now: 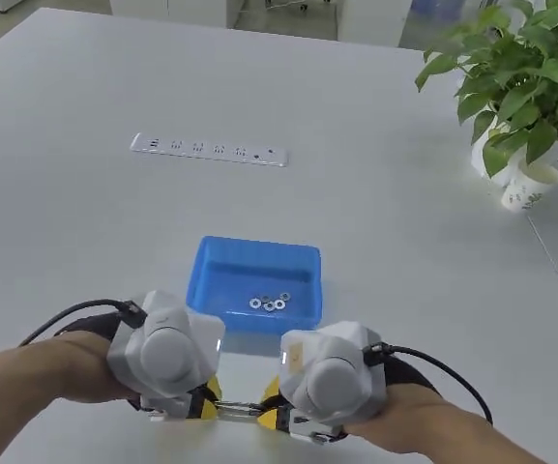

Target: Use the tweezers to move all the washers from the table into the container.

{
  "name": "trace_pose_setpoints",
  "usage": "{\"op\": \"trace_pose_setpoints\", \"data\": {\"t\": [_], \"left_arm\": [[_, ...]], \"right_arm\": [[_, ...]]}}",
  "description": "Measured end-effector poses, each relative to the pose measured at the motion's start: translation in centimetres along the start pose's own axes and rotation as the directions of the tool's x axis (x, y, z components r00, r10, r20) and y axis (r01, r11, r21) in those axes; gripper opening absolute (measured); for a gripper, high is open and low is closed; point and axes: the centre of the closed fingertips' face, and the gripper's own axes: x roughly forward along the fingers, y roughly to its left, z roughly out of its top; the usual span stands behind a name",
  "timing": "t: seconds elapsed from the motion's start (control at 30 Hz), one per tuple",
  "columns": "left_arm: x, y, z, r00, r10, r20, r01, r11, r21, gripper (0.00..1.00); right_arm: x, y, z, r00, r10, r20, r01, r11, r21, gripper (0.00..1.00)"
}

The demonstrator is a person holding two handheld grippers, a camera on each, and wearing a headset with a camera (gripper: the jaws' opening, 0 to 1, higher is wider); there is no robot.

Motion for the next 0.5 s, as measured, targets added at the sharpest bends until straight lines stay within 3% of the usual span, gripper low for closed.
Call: {"op": "trace_pose_setpoints", "data": {"t": [0.5], "left_arm": [[-0.08, -0.11, 0.01, 0.9999, -0.009, 0.007, 0.009, 1.0, -0.019, 0.11]], "right_arm": [[-0.06, -0.1, 0.02, 1.0, -0.002, -0.007, 0.002, 1.0, -0.005, 0.12]]}}
